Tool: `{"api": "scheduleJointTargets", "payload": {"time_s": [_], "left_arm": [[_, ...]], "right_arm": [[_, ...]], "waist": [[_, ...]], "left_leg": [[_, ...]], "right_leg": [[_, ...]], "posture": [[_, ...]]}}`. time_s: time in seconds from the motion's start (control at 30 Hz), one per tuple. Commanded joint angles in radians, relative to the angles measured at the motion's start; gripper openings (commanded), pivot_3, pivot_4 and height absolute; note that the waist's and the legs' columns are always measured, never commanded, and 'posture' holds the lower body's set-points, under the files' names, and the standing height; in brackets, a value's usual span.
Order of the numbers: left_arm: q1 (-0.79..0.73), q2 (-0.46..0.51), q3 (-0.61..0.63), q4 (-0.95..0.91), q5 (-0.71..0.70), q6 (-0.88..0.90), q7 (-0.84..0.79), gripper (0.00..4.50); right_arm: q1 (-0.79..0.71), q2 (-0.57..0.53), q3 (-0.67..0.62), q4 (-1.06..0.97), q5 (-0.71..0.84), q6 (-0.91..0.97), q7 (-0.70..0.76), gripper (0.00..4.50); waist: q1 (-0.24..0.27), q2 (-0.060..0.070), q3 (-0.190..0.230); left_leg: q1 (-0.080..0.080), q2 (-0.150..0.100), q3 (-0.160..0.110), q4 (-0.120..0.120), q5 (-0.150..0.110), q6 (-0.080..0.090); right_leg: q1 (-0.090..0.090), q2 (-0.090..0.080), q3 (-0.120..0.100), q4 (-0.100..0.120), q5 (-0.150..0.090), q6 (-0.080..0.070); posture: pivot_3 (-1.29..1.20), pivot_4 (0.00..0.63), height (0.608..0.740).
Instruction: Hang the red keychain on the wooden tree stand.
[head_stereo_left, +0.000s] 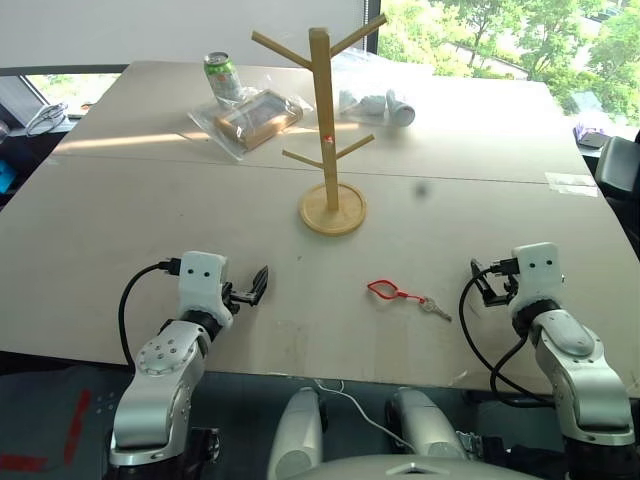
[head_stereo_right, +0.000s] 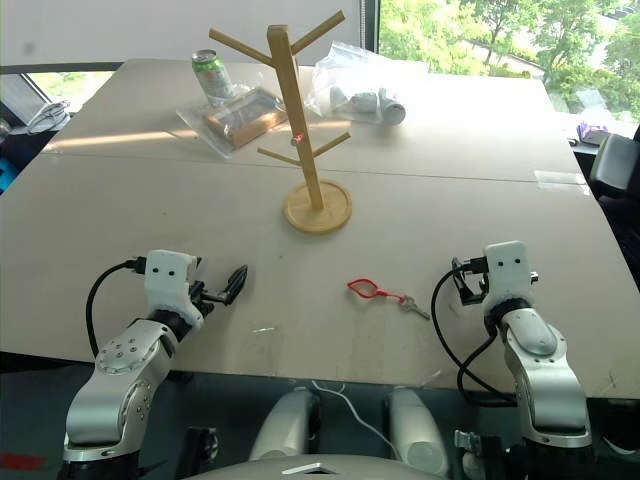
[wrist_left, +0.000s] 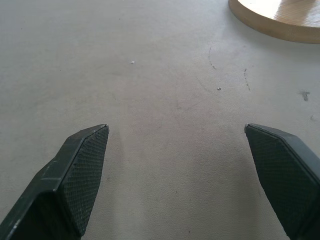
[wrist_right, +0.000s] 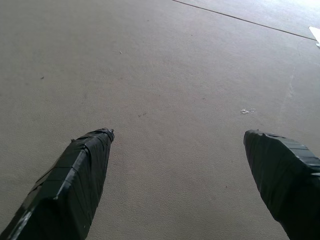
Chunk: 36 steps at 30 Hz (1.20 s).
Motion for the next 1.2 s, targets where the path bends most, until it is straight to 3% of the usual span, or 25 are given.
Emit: {"api": "scheduleJointTargets", "payload": {"time_s": [0.03,0.13,0.37,0.47,0.67,1.2], "left_arm": [[-0.013,0.112,0.019,-0.004,-0.066,-0.001,-0.17,4.5],[-0.029,0.326,0.015,0.002,-0.173,-0.007,-0.493,4.5],[-0.092,0.511,0.008,-0.086,-0.375,0.04,-0.768,4.5],[-0.107,0.544,-0.003,-0.111,-0.407,0.049,-0.805,4.5],[-0.163,0.543,-0.062,-0.094,-0.37,-0.005,-0.826,4.5],[-0.2,0.532,-0.094,-0.075,-0.349,-0.04,-0.834,4.5]], "right_arm": [[-0.069,-0.112,-0.021,-0.018,0.07,0.01,0.15,4.47],[-0.175,-0.307,-0.015,-0.024,0.25,0.077,0.47,4.47],[-0.211,-0.517,0.116,-0.063,0.427,0.11,0.798,4.47],[-0.219,-0.52,0.169,-0.055,0.423,0.089,0.817,4.47],[-0.262,-0.431,0.307,0.065,0.266,-0.054,0.748,4.47],[-0.285,-0.356,0.385,0.155,0.158,-0.115,0.714,4.47]], "waist": [[0.0,0.0,0.0],[-0.006,0.001,0.004],[0.003,-0.001,0.004],[0.002,-0.001,0.004],[-0.002,-0.001,0.004],[0.001,-0.001,0.004]], "left_leg": [[0.0,0.0,0.0,0.0,0.0,0.0],[0.0,0.0,0.001,0.001,0.0,0.0],[-0.001,0.001,-0.001,0.0,0.0,0.001],[0.0,0.001,-0.001,0.001,-0.001,0.001],[0.001,0.003,-0.001,0.002,-0.001,0.001],[0.001,0.003,-0.001,0.002,-0.001,0.001]], "right_leg": [[0.0,0.0,0.0,0.0,0.0,0.0],[0.0,0.0,0.0,0.0,0.0,0.0],[0.002,0.001,-0.002,-0.004,-0.001,-0.001],[0.002,0.0,-0.002,-0.003,0.0,0.0],[0.002,0.003,-0.002,-0.001,-0.001,0.0],[0.002,0.003,-0.002,-0.001,0.0,0.0]], "posture": [[0.0,0.15,0.74],[0.0,0.15,0.74],[0.0,0.15,0.74],[0.0,0.15,0.74],[0.0,0.15,0.74],[0.0,0.15,0.74]]}}
